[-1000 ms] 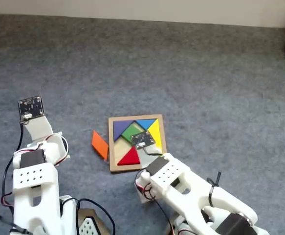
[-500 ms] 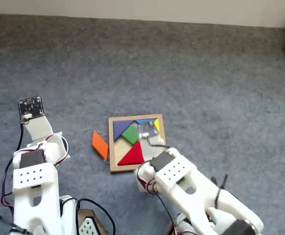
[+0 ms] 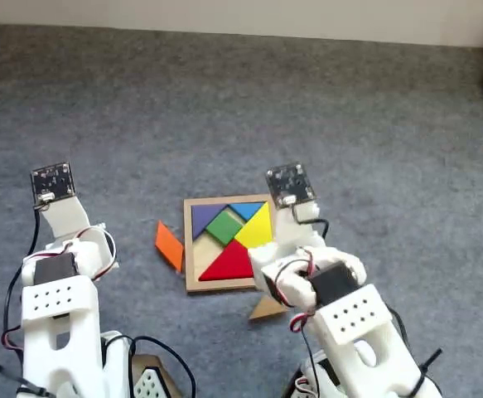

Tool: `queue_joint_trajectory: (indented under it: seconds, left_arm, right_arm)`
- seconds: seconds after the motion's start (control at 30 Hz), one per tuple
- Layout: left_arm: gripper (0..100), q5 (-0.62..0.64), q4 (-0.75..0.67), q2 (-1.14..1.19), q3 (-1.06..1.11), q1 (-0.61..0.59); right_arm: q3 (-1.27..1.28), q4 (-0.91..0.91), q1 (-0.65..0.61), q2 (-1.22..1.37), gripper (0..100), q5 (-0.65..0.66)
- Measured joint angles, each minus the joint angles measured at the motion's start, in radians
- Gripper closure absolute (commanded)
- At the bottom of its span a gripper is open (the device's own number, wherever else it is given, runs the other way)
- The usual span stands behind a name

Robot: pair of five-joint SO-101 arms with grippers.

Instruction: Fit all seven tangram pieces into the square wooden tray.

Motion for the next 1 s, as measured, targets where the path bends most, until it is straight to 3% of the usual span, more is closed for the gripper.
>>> queue_joint_trajectory:
  seconds: [0.3, 0.6, 0.77, 0.87, 1.0]
  left_arm:
    - [98, 0.000, 0.000, 0.000, 0.000, 0.000]
    - [98, 0.000, 0.000, 0.000, 0.000, 0.000]
    - [98, 0.000, 0.000, 0.000, 0.000, 0.000]
    - [98, 0.000, 0.000, 0.000, 0.000, 0.000]
    - [98, 0.000, 0.000, 0.000, 0.000, 0.000]
  right_arm:
    - [0.031, 0.044, -0.146, 0.032, 72.4, 0.107]
    - [0.031, -0.368, -0.161, 0.304, 72.4, 0.107]
    - [-0.011, -0.494, -0.176, 0.434, 72.4, 0.107]
    - [-0.025, -0.486, -0.178, 0.453, 72.4, 0.107]
    - [-0.026, -0.313, -0.178, 0.410, 72.4, 0.115]
